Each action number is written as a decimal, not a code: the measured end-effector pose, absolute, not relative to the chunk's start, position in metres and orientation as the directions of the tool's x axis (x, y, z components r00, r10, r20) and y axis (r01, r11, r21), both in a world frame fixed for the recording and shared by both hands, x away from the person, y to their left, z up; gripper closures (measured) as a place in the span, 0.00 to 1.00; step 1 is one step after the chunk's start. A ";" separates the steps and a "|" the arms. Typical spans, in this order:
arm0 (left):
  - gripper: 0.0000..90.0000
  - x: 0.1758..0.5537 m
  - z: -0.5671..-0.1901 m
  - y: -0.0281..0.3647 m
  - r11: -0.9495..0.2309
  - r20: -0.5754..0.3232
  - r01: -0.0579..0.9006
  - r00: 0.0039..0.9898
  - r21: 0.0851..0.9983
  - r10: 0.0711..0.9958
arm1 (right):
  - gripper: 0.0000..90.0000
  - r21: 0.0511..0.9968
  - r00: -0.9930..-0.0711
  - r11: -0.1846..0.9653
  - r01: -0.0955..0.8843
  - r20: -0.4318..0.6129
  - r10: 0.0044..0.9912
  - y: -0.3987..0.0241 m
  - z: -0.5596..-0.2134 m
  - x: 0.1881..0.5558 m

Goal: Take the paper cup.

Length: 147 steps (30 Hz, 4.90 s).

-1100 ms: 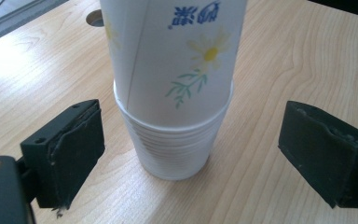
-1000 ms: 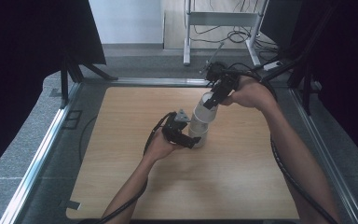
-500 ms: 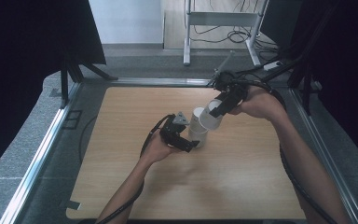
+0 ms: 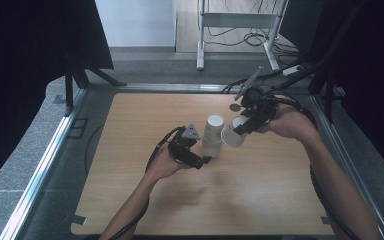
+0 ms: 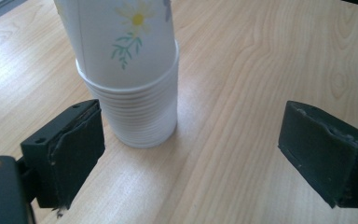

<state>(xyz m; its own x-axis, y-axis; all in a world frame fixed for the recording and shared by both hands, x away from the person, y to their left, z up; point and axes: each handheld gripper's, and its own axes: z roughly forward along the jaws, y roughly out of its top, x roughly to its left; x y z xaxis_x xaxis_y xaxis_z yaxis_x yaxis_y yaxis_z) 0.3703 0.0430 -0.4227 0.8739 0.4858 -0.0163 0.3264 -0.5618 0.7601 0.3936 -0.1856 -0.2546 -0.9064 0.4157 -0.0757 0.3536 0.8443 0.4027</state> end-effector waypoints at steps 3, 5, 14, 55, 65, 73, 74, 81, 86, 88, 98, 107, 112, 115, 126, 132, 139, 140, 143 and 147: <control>0.08 0.365 -0.423 0.046 -0.561 -0.021 0.326 0.876 0.761 0.481 | 0.41 0.405 -0.908 0.844 0.351 -0.072 0.412 -0.188 -0.258 0.391; 0.08 0.362 -0.425 0.047 -0.558 -0.028 0.329 0.877 0.762 0.479 | 0.41 0.405 -0.907 0.843 0.354 -0.069 0.414 -0.190 -0.261 0.389; 0.08 0.355 -0.431 0.050 -0.570 -0.040 0.324 0.891 0.755 0.453 | 0.41 0.410 -0.913 0.842 0.351 -0.050 0.405 -0.196 -0.278 0.384; 0.01 0.319 -0.443 0.057 -0.561 -0.063 0.254 0.939 0.788 0.337 | 0.41 0.601 -0.960 0.770 0.215 -0.017 0.281 -0.202 -0.351 0.340; 0.01 0.312 -0.449 0.058 -0.557 -0.067 0.241 0.947 0.795 0.315 | 0.41 0.668 -0.965 0.718 0.194 0.000 0.261 -0.207 -0.369 0.331; 0.02 0.305 -0.454 0.059 -0.554 -0.067 0.232 0.951 0.799 0.301 | 0.41 0.723 -0.970 0.666 0.187 0.028 0.242 -0.209 -0.388 0.326; 0.02 0.304 -0.455 0.059 -0.553 -0.067 0.231 0.952 0.800 0.300 | 0.41 0.739 -0.971 0.648 0.184 0.036 0.235 -0.210 -0.393 0.325; 0.02 0.295 -0.460 0.063 -0.537 -0.068 0.227 0.951 0.812 0.300 | 0.41 0.769 -0.975 0.613 0.179 0.058 0.212 -0.211 -0.403 0.321; 0.03 0.286 -0.464 0.069 -0.500 -0.095 0.240 0.950 0.832 0.299 | 0.41 0.808 -0.979 0.561 0.181 0.094 0.180 -0.214 -0.417 0.316; 0.03 0.283 -0.466 0.070 -0.499 -0.091 0.237 0.950 0.833 0.299 | 0.41 0.814 -0.980 0.553 0.179 0.098 0.174 -0.215 -0.419 0.316; 0.04 0.275 -0.470 0.067 -0.528 -0.071 0.216 0.957 0.821 0.281 | 0.41 0.837 -0.983 0.518 0.176 0.118 0.143 -0.216 -0.434 0.310; 0.04 0.272 -0.474 0.057 -0.552 -0.056 0.196 0.964 0.811 0.261 | 0.41 0.851 -0.985 0.499 0.163 0.116 0.124 -0.216 -0.435 0.305; 0.05 0.273 -0.478 0.054 -0.563 -0.047 0.187 0.966 0.805 0.253 | 0.41 0.852 -0.986 0.498 0.162 0.123 0.110 -0.214 -0.438 0.303; 0.06 0.273 -0.479 0.053 -0.569 -0.044 0.183 0.967 0.802 0.249 | 0.41 0.853 -0.987 0.496 0.161 0.126 0.103 -0.212 -0.439 0.303; 0.11 0.272 -0.483 0.052 -0.590 -0.026 0.169 0.970 0.789 0.242 | 0.41 0.864 -0.988 0.479 0.155 0.129 0.088 -0.214 -0.437 0.302; 0.16 0.272 -0.483 0.050 -0.594 -0.016 0.160 0.970 0.788 0.241 | 0.41 0.867 -0.988 0.475 0.152 0.128 0.083 -0.215 -0.436 0.301; 0.21 0.272 -0.483 0.051 -0.602 -0.004 0.150 0.971 0.784 0.238 | 0.41 0.867 -0.989 0.475 0.150 0.129 0.078 -0.214 -0.436 0.301; 0.23 0.272 -0.483 0.051 -0.602 -0.002 0.149 0.971 0.785 0.238 | 0.41 0.867 -0.989 0.474 0.150 0.128 0.078 -0.214 -0.436 0.301; 0.26 0.272 -0.482 0.052 -0.598 0.001 0.148 0.970 0.788 0.242 | 0.41 0.867 -0.988 0.475 0.152 0.129 0.080 -0.215 -0.436 0.301; 0.29 0.272 -0.482 0.053 -0.605 0.009 0.146 0.969 0.783 0.245 | 0.41 0.863 -0.989 0.482 0.150 0.125 0.082 -0.215 -0.436 0.302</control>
